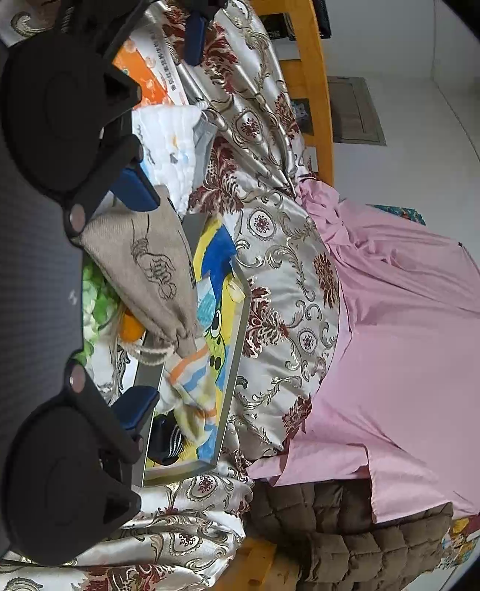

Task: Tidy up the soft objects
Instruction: 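Grasp the white folded towel with the left tool while the right tool grasps the beige drawstring pouch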

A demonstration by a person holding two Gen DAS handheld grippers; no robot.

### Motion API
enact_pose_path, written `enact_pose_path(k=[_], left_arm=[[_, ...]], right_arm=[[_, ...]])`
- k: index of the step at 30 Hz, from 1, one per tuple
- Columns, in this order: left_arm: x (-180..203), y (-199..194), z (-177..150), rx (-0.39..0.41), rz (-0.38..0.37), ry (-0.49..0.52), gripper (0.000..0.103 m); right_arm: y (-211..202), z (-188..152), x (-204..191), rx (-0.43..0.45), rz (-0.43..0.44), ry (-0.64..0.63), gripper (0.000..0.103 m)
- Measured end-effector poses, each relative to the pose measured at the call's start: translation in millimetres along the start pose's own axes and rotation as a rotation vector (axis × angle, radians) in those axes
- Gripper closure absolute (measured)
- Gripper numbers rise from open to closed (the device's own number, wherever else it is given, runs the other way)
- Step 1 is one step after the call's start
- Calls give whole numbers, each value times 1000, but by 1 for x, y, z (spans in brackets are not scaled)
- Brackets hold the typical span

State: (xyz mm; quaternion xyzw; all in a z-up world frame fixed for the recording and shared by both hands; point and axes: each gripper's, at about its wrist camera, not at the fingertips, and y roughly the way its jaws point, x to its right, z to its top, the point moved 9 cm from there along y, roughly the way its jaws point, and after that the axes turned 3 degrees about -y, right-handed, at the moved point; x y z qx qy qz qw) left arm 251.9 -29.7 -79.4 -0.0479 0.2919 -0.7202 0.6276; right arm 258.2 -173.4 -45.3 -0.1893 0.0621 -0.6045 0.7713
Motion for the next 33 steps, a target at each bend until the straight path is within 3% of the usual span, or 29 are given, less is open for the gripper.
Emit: enact_pose_path(k=[13,26,33], left_arm=[[27,12,-1,-54,-100,357,2],[14,25,3,-118,-161,551,4],[11,29,13,-142,-200,551,6]], right_arm=[[7,2,3,-5,43,12,10],[14,-4,-9,-41,106,2,18],[15,-8,-11,-57,117,13,22]])
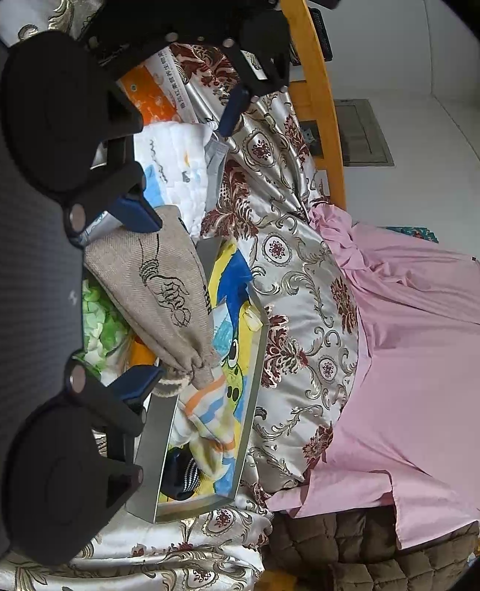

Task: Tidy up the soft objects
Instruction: 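Grasp the white folded towel with the left tool while the right tool grasps the beige drawstring pouch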

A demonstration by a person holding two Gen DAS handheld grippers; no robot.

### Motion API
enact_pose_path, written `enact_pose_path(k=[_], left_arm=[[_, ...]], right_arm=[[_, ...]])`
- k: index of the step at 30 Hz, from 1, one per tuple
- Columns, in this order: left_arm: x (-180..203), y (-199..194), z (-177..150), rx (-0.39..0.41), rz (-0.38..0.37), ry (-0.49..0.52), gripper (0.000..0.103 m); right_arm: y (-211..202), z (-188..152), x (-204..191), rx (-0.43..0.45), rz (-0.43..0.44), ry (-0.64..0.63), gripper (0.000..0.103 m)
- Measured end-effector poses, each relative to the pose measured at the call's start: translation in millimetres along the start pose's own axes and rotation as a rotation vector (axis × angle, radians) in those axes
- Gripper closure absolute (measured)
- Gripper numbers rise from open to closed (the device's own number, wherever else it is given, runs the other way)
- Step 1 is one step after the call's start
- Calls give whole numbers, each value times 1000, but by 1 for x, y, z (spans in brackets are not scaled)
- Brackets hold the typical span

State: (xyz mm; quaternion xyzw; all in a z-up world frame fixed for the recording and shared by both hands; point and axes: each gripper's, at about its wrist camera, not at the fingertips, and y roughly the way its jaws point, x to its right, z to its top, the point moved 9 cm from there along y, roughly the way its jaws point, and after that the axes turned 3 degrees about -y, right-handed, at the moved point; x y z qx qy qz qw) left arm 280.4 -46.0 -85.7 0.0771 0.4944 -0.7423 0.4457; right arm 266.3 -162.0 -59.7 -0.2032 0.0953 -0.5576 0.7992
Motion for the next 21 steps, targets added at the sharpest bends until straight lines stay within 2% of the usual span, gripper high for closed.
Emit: enact_pose_path(k=[7,12,16,21], left_arm=[[-3,1,8,1,-20,-1,13],[-2,0,10,-5,-43,-12,22],[2,1,11,-7,-50,0,30],[3,2,13,-17,-60,-1,48]], right_arm=[[2,-3,-4,-17,17,-7,33],[3,-4,-7,-29,24,-14,41],[3,-5,-8,-34,23,-17,43],[3,-5,-8,-39,22,-25,44]])
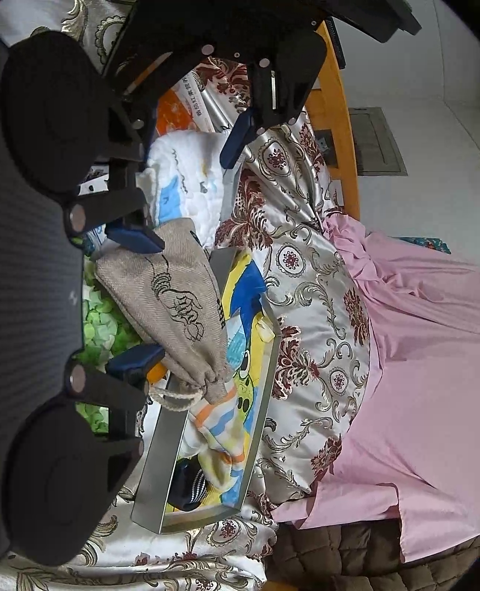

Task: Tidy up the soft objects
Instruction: 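Grasp the white folded towel with the left tool while the right tool grasps the beige drawstring pouch, then carry the towel and pouch into the frog-picture tray and open both tools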

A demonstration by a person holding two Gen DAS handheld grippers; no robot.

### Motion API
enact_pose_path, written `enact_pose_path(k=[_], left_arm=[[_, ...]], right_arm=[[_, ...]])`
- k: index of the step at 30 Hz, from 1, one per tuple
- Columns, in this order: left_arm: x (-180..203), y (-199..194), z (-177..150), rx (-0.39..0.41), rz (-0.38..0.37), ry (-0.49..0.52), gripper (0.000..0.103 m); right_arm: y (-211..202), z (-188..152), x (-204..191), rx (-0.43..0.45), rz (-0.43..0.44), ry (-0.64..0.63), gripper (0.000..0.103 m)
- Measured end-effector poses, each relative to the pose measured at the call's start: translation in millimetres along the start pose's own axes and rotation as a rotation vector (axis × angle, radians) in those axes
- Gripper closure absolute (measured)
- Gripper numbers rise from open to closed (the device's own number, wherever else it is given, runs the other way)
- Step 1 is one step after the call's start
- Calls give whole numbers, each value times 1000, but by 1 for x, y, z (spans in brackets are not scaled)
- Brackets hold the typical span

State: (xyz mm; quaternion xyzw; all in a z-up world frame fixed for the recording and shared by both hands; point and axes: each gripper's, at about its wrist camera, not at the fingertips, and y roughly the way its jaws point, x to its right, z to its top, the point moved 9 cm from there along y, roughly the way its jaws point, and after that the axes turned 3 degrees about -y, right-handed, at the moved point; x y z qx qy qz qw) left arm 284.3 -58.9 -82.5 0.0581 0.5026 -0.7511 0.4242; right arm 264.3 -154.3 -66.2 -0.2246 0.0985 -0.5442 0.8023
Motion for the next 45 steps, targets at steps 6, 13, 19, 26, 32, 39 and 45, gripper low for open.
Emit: enact_pose_path(k=[6,13,19,26,32,39,45], left_arm=[[4,0,1,-10,-21,-9,68],[8,-2,3,-10,-20,-3,84],[3,-6,3,5,-15,-67,90],[0,-17,9,40,22,-144,93],[-2,-27,16,47,43,-197,94],[-4,-47,27,65,74,-223,94],[-12,-65,38,80,118,-265,94]], right_arm=[[0,0,0,-1,0,-1,49],[0,0,-1,-5,-4,-10,56],[-2,1,-2,-3,-8,-17,64],[-7,4,-1,-4,-22,-22,76],[-18,13,-1,12,-35,-40,85],[-35,26,2,50,-41,-36,87],[-54,41,11,96,-54,-19,87]])
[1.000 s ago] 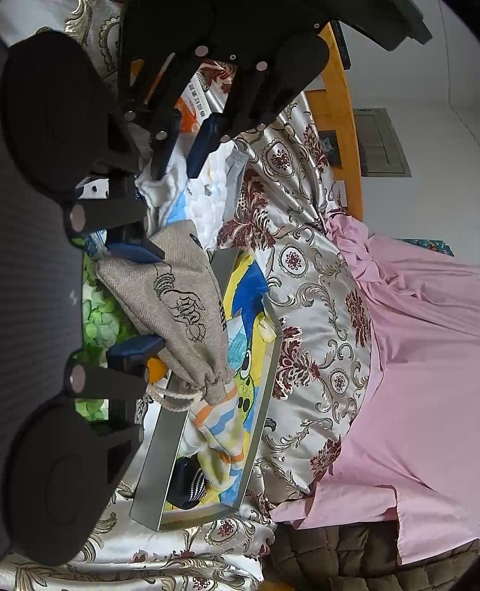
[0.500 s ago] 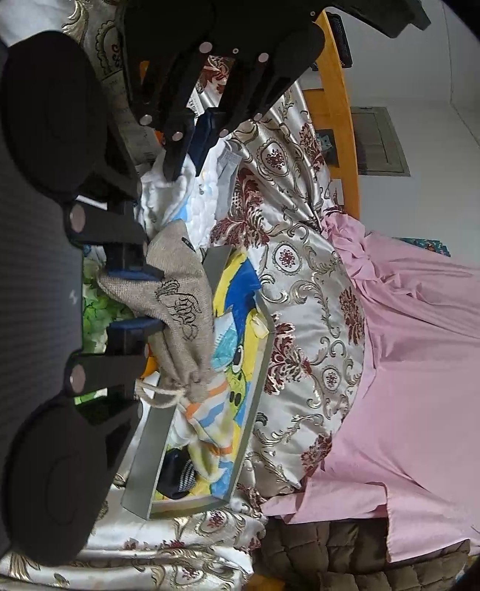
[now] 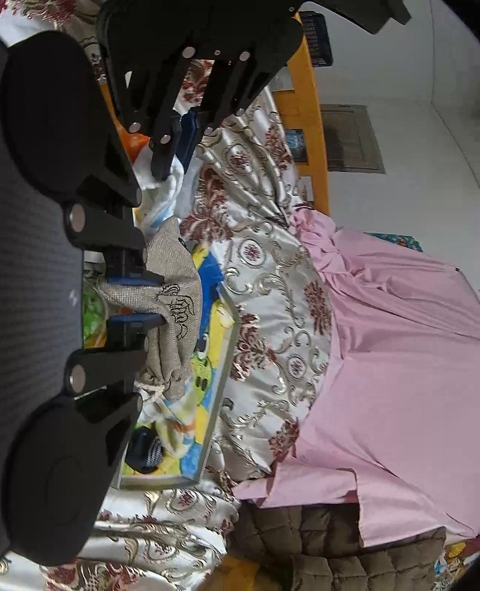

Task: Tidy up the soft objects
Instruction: 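Carry the towel and pouch into the frog-picture tray and open both tools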

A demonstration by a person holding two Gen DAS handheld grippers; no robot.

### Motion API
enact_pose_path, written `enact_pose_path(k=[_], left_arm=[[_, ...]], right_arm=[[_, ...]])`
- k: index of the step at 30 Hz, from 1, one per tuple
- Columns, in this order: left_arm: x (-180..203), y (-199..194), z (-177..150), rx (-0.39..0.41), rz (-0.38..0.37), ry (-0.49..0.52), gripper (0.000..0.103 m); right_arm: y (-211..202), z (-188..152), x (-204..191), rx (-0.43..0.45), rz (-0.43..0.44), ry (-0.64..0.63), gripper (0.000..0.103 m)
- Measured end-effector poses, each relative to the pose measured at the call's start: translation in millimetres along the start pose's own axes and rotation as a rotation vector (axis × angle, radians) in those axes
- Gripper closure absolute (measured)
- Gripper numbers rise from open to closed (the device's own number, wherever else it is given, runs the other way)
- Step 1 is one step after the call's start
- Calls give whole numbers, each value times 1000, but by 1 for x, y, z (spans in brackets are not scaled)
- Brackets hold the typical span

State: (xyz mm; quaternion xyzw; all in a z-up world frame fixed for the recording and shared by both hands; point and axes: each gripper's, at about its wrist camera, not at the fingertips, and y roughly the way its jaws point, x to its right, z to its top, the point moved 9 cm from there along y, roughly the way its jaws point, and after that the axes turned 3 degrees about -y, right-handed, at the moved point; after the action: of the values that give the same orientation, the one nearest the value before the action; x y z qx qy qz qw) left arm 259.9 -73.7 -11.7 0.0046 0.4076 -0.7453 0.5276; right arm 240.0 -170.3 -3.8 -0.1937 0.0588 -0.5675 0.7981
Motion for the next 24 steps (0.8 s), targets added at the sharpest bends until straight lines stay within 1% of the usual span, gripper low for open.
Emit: enact_pose_path(k=[3,7,13,18,22,24], left_arm=[[-6,-9,9,21,17,-38,94],[-11,-17,23,58,40,-61,94],[-17,-15,53,116,57,-88,95],[-18,3,84,162,51,-102,95],[-19,28,104,202,11,-128,95],[-20,48,115,224,-10,-141,95]], right_arm=[[-10,8,9,26,-12,21,87],[-21,17,23,62,-32,48,87],[-26,28,40,117,-55,81,87],[-23,28,57,144,-83,109,87],[-17,26,73,153,-128,118,87],[-10,28,84,146,-141,131,87]])
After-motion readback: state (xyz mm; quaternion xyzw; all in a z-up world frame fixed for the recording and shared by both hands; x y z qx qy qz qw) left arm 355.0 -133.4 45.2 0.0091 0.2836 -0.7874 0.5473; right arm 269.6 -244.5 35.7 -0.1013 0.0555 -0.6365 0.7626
